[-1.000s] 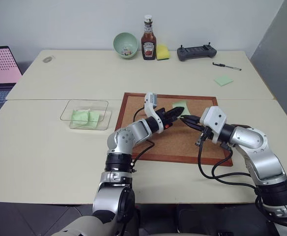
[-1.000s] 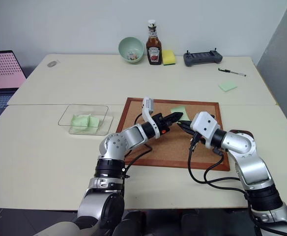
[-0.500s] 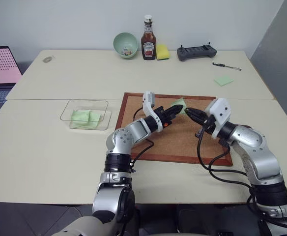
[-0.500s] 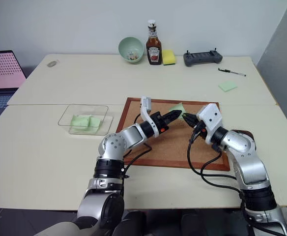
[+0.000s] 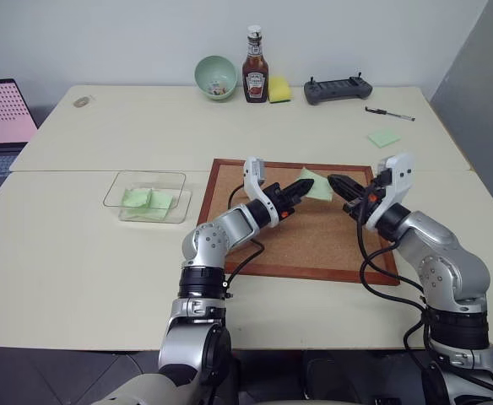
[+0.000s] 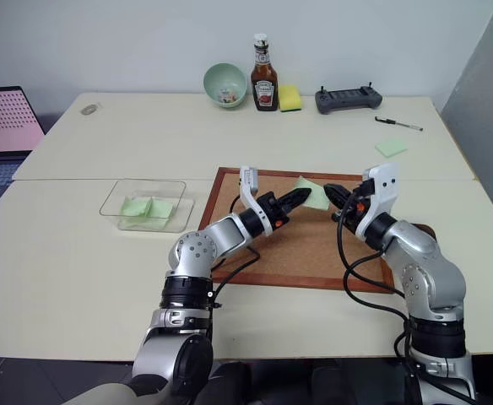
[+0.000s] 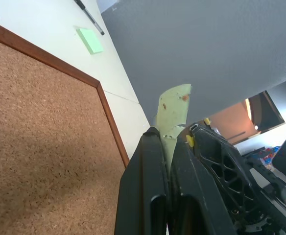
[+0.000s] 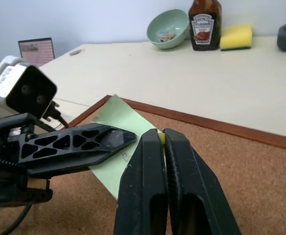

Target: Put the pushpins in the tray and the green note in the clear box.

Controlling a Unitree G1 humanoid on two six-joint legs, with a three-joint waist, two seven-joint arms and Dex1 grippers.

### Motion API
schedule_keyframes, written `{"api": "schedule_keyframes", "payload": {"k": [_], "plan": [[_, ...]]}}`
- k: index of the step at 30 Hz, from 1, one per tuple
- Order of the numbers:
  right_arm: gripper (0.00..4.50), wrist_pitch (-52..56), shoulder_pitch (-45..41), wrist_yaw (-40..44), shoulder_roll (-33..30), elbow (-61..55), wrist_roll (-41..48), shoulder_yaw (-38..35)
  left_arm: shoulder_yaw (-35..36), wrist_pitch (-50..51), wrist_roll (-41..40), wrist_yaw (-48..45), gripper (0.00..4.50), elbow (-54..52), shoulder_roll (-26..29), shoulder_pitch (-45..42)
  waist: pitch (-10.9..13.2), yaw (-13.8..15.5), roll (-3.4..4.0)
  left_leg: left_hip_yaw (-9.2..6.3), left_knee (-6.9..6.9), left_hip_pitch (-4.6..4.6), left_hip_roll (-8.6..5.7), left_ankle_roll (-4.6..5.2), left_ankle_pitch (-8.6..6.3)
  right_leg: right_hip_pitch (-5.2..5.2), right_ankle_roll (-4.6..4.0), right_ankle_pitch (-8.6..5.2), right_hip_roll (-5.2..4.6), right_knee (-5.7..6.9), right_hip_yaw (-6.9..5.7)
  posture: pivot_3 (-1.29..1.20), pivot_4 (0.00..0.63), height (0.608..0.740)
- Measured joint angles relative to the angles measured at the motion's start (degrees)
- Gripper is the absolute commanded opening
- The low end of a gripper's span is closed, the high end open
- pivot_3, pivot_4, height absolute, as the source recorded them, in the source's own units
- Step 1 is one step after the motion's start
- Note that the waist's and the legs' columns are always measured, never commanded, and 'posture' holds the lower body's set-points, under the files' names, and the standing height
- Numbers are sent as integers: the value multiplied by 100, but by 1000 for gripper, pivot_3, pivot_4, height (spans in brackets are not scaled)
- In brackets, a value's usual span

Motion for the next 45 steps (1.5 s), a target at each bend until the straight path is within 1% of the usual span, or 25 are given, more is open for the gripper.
{"api": "schedule_keyframes", "payload": {"k": [8, 11, 15, 17, 18, 23, 24, 27, 34, 35, 36, 41, 45], "plan": [[0, 308, 0, -223, -3, -177, 485, -283, -24, -28, 7, -1, 24, 0, 1, 2, 0, -1, 0, 0, 0, -5, 0, 0, 0, -4, 0, 0, 0, 1, 0, 0, 150, 740], [0, 264, 116, -186, -364, -252, 427, -360, -123, -43, 27, -12, 24, -12, 9, 20, 0, 4, 0, 0, 0, -9, -2, 0, 0, -7, 0, 0, 0, 0, 0, 0, 150, 740], [0, -88, 740, 83, -1130, -271, 10, -421, -385, -122, 210, -77, 24, -226, 104, 221, 0, 13, 0, 2, -1, -19, -3, 1, -1, -14, 0, 0, 0, -5, 1, 0, 150, 740], [0, -300, 972, 172, -1409, -215, -232, -466, -473, -129, 273, -126, 24, -259, 150, 263, -1, 8, 1, 6, 0, -25, -2, 1, 0, -22, 0, 0, 0, -2, 6, 0, 150, 740], [0, -411, 1105, 232, -1626, -120, -354, -472, -554, -129, 289, -144, 24, -311, 149, 296, -1, 9, 1, 6, 0, -24, -3, 1, 0, -21, 0, 0, 0, -2, 6, 0, 150, 740], [0, -886, 1561, 379, -2328, 429, -1018, -618, -727, -141, 386, -187, 24, -404, 172, 379, -1, 0, 1, 9, 3, -22, -2, 1, 0, -21, 1, 0, 1, 1, 8, 0, 150, 740], [0, -976, 1714, 481, -2568, 562, -1214, -616, -743, -148, 395, -214, 24, -412, 185, 382, 0, 2, 1, 9, 5, -23, -2, 1, 0, -20, 1, 0, 0, 1, 8, 0, 150, 740], [0, -1070, 1891, 631, -2836, 676, -1453, -569, -771, -163, 454, -253, 24, -415, 211, 384, 0, -6, 0, 10, 5, -21, -1, 1, 0, -20, 1, 0, 1, 1, 9, 0, 150, 740], [0, -1135, 1958, 869, -2908, 727, -1682, -348, -787, -224, 480, -257, 24, -417, 212, 391, 1, 6, -2, 9, 8, -24, -1, 0, 0, -19, 1, 0, 1, 0, 8, 0, 150, 740], [473, -1135, 1955, 881, -2908, 729, -1699, -331, -788, -225, 480, -257, 0, -421, 212, 393, 1, 7, -2, 9, 9, -23, -1, -1, 0, -19, 1, 0, 1, 0, 8, 0, 150, 740], [549, -1135, 1952, 900, -2908, 732, -1726, -314, -789, -225, 480, -257, 0, -423, 212, 395, 1, 7, -2, 9, 9, -24, -1, -1, 1, -19, 1, 0, 1, 0, 8, 0, 150, 740], [1725, -1135, 1931, 958, -2908, 771, -1812, -261, -790, -228, 480, -257, 0, -424, 213, 396, 1, 7, -2, 9, 9, -23, -1, -1, 1, -18, 1, 0, 1, 1, 8, 0, 150, 740], [2545, -1130, 1926, 962, -2908, 771, -1835, -260, -789, -229, 481, -257, 0, -424, 216, 396, 1, 7, -2, 8, 9, -23, -1, -1, 1, -18, 1, 0, 1, 1, 8, 0, 150, 740]]}}
